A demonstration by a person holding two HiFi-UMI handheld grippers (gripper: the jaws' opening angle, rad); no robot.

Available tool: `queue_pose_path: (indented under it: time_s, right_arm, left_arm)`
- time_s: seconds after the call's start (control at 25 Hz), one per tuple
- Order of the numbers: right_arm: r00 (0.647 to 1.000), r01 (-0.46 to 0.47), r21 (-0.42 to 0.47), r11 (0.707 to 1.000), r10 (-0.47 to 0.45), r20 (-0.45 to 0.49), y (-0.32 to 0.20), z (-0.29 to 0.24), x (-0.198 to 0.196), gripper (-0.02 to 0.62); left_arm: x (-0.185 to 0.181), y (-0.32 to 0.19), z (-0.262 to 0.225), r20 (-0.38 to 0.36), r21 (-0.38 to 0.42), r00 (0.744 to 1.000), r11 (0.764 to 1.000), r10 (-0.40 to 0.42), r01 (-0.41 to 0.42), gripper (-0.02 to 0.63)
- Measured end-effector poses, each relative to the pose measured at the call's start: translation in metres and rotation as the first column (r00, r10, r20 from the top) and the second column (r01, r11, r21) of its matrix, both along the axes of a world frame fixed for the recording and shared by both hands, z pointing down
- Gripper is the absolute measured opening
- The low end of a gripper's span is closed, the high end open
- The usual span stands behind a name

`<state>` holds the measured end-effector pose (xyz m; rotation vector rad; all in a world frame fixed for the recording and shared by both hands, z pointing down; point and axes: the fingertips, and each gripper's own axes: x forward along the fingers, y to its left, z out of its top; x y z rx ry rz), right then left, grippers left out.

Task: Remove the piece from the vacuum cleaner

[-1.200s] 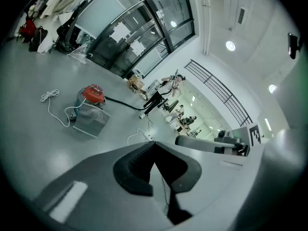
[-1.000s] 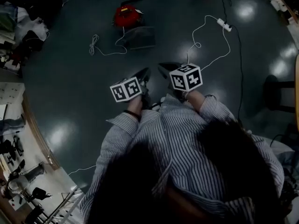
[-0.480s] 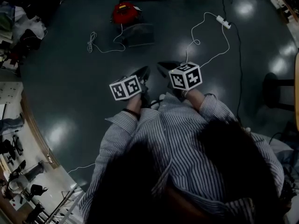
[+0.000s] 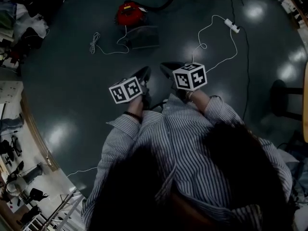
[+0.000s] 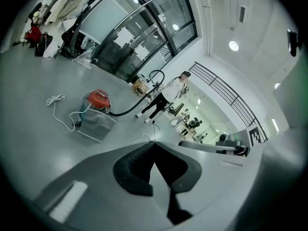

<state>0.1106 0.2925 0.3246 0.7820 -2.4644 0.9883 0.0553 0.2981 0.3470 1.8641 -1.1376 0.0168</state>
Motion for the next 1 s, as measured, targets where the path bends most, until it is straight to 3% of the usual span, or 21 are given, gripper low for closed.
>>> queue_pose_path:
  time_s: [0.36, 0.52, 1.0]
  right_arm:
    - [0.999, 0.029, -0.04, 0.999, -0.03, -0.02, -0.015, 0.022, -0.008, 0.002]
    - [0.999, 0.036, -0.049, 0.998, -0.037, -0.028, -0.036, 0.03, -0.022, 0.002]
    - [0.997, -0.051, -0.112, 0.992, 0.044, -0.07, -0.179, 0.058, -0.069, 0.002]
  left_arm:
    - [-0.025, -0.016, 0.022, -0.022, -0.047, 0.996, 0.996, -0.083, 0.082, 0.005]
    - [-0.037, -0.04, 0.033, -0.025, -0.066, 0.997, 0.995, -0.075, 0.073, 0.005]
    - [-0.092, -0.191, 0.055, -0.068, -0.107, 0.998, 0.994, -0.004, -0.003, 0.006]
